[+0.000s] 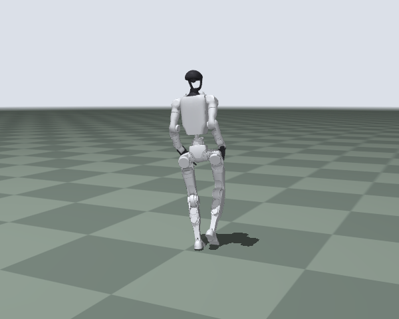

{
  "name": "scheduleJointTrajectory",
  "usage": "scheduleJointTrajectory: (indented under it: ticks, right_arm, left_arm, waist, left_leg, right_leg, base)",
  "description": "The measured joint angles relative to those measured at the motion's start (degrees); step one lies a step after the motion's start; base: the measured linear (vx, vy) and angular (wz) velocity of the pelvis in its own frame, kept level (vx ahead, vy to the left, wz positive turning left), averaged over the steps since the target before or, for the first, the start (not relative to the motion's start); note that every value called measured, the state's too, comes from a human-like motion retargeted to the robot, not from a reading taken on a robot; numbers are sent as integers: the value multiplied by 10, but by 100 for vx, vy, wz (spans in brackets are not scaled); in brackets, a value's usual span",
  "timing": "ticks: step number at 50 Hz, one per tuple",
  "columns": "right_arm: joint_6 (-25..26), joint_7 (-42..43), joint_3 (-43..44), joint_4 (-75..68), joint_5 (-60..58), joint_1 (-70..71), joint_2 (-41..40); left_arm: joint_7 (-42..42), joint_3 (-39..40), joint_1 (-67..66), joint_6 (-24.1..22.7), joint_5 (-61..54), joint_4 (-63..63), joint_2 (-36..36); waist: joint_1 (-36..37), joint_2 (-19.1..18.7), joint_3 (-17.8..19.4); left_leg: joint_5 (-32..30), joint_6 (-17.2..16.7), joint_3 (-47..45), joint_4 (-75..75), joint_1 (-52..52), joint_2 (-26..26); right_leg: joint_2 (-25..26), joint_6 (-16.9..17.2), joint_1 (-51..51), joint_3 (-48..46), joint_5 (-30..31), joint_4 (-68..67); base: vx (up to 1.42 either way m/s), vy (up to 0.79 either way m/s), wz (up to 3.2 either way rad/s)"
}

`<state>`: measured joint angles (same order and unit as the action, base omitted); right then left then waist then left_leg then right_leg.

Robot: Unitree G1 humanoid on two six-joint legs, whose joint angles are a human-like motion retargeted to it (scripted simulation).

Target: Walk run

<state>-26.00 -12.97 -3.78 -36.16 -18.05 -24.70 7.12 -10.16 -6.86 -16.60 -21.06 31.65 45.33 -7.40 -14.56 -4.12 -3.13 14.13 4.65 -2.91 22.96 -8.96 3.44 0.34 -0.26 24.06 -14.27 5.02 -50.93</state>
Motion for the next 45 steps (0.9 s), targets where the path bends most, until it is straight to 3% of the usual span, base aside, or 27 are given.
scheduleJointTrajectory:
  ticks: [5, 7, 8, 10, 11, 12, 13, 14, 15, 17, 19, 20, 22, 25, 27, 28, 29, 30, 32, 33, 34, 35, 37, 38, 40, 42, 45]
  right_arm:
    - [-92, 101, 64, 31, 60, -26, 3]
    - [-94, 122, 77, 48, 33, -18, 17]
    - [-88, 126, 76, 55, 13, -13, 26]
    - [-61, 143, 69, 69, -45, 1, 36]
    - [-48, 153, 57, 74, -73, 6, 37]
    - [-36, 158, 43, 78, -95, 12, 38]
    - [-27, 156, 22, 79, -106, 19, 38]
    - [-18, 146, -1, 76, -111, 13, 39]
    - [-9, 131, -26, 70, -113, 0, 40]
    - [13, 72, 23, 33, -128, 21, 30]
    - [64, 26, 8, 18, -128, 41, 43]
    - [94, -3, -6, 11, -130, 48, 48]
    - [139, -82, 1, -2, -137, 54, 58]
    - [117, -126, 5, -27, -148, 56, 62]
    - [85, -97, -2, -50, -148, 55, 63]
    - [77, -75, -3, -57, -150, 54, 64]
    - [70, -55, -4, -61, -150, 55, 61]
    - [62, -36, -3, -62, -149, 58, 57]
    - [47, -13, -3, -63, -143, 71, 46]
    - [44, -6, -6, -62, -137, 79, 42]
    - [48, -10, -12, -56, -132, 82, 39]
    - [54, -20, -20, -48, -127, 84, 37]
    - [79, -59, -20, -47, -150, 47, 23]
    - [90, -82, 0, -57, -180, 56, 9]
    - [140, -83, -2, -63, -195, 73, -10]
    - [132, -92, 5, -41, -207, 72, -8]
    - [95, -48, 4, -8, -234, 70, 5]
  left_arm:
    - [-16, -50, -15, -3, 31, -7, -28]
    - [-17, -49, -11, 19, 80, -35, -45]
    - [-12, -48, -7, 21, 92, -45, -52]
    - [11, -50, 5, 22, 109, -64, -65]
    - [20, -53, 12, 24, 106, -66, -70]
    - [23, -52, 17, 27, 101, -66, -76]
    - [14, -46, 21, 29, 90, -66, -81]
    - [-8, -34, 13, 27, 93, -58, -76]
    - [-36, -18, -3, 23, 104, -46, -66]
    - [-73, -9, 9, 26, 114, -17, -43]
    - [-82, -1, 15, 27, 98, -19, -27]
    - [-79, 0, 13, 25, 88, -26, -27]
    - [-39, -11, 2, 15, 94, -50, -31]
    - [17, -6, -12, 10, 122, -71, -32]
    - [43, 0, -26, 5, 121, -75, -37]
    - [51, 2, -31, 4, 111, -73, -36]
    - [58, 7, -32, 6, 94, -71, -34]
    - [65, 14, -32, 9, 74, -69, -32]
    - [62, 27, -21, 3, 43, -74, -33]
    - [56, 31, -16, -1, 34, -78, -35]
    - [48, 36, -13, 2, 30, -83, -38]
    - [40, 41, -12, 9, 28, -89, -41]
    - [24, 25, -41, 25, 39, -71, -30]
    - [-3, 64, -24, 23, 50, -41, -22]
    - [-89, 80, 4, 56, 20, -15, -17]
    - [-140, 53, 11, 73, -37, -12, -9]
    - [-119, 42, 30, 55, -135, -21, -9]
  waist:
    - [-85, -57, -26]
    - [-98, -68, -14]
    - [-94, -71, -12]
    - [-92, -70, -6]
    - [-111, -53, 1]
    - [-125, -39, 1]
    - [-124, -31, -13]
    - [-107, -28, -22]
    - [-80, -27, -30]
    - [-66, -47, -20]
    - [-6, -12, -42]
    - [18, 0, -49]
    - [41, 9, -47]
    - [90, 43, -55]
    - [120, 71, -50]
    - [129, 86, -43]
    - [136, 95, -37]
    - [143, 101, -32]
    - [155, 91, -16]
    - [161, 71, -6]
    - [152, 50, -6]
    - [137, 29, -12]
    - [106, 49, -28]
    - [82, 54, -18]
    - [79, 53, -26]
    - [63, 36, -41]
    - [19, 26, -36]
  left_leg:
    - [-441, -196, 54, -135, 155, -22]
    - [-441, -196, -29, -22, 150, -33]
    - [-441, -196, -45, 30, 149, -37]
    - [-441, -196, -15, 92, 159, -31]
    - [-441, -196, 2, 113, 174, -30]
    - [-441, -193, 7, 131, 180, -32]
    - [-441, -182, -15, 146, 170, -44]
    - [-420, -162, -32, 184, 158, -43]
    - [-389, -137, -45, 233, 144, -36]
    - [-281, -97, 25, 372, 33, -74]
    - [-196, -45, -51, 367, -43, -71]
    - [-159, -31, -81, 339, -71, -71]
    - [-128, -23, -81, 250, -122, -49]
    - [-95, -10, -120, 74, -157, -4]
    - [-79, -10, -118, -80, -156, 45]
    - [-68, -17, -125, -133, -151, 66]
    - [-59, -32, -134, -174, -153, 69]
    - [-50, -50, -143, -208, -158, 63]
    - [-57, -79, -122, -211, -173, 31]
    - [-73, -69, -98, -193, -174, 12]
    - [-131, -5, -57, -156, -182, 9]
    - [-212, 86, -7, -110, -194, 16]
    - [-86, 77, 56, 14, -171, 75]
    - [-67, 53, 7, 68, -181, 28]
    - [-11, 31, -15, 103, -154, 17]
    - [-11, 20, -22, 55, -95, -3]
    - [-73, -10, -29, -37, -23, -8]
  right_leg:
    - [-10, 40, 53, 30, -37, 346]
    - [-37, 88, 49, 70, -88, 432]
    - [-42, 90, 46, 61, -113, 456]
    - [-37, 50, 36, 50, -141, 472]
    - [-49, 42, 26, 62, -99, 453]
    - [-55, 7, 22, 75, -58, 428]
    - [-49, -84, 31, 91, -18, 394]
    - [-15, -103, 29, 142, -29, 337]
    - [34, -86, 21, 213, -66, 268]
    - [-5, -93, -5, 61, -114, 202]
    - [24, -118, -67, 87, -134, 230]
    - [31, -117, -97, 101, -127, 250]
    - [44, -95, -160, 70, -33, 310]
    - [45, -27, -244, 67, 159, 388]
    - [32, 73, -287, 62, 250, 344]
    - [10, 118, -298, 41, 250, 288]
    - [3, 141, -305, 24, 250, 249]
    - [5, 153, -312, 9, 250, 220]
    - [57, 153, -325, 59, 250, 177]
    - [94, 152, -342, 90, 250, 183]
    - [116, 141, -354, 87, 250, 199]
    - [129, 125, -364, 68, 250, 219]
    - [70, 49, -334, -26, 156, 83]
    - [46, 25, -296, -15, 108, 12]
    - [47, -1, -203, 57, 38, -51]
    - [38, 3, -132, 58, 3, -9]
    - [13, 6, -62, 80, -4, 136]
  base:
    - [202, -51, 59]
    - [177, -8, -27]
    - [200, -42, -72]
    - [241, -91, -17]
    - [222, -99, 91]
    - [172, -85, 100]
    - [190, -95, 4]
    - [241, -112, -90]
    - [251, -97, 0]
    - [198, -57, 78]
    - [183, -60, -114]
    - [176, -49, -81]
    - [163, -35, 29]
    - [157, -44, -18]
    - [173, -53, -44]
    - [171, -55, -22]
    - [198, -65, -21]
    - [208, -77, -35]
    - [168, -61, -51]
    - [159, -34, -39]
    - [181, -26, -9]
    - [218, -25, 43]
    - [209, -27, 50]
    - [161, -40, -13]
    - [139, -48, -49]
    - [111, -35, 37]
    - [92, -28, 46]
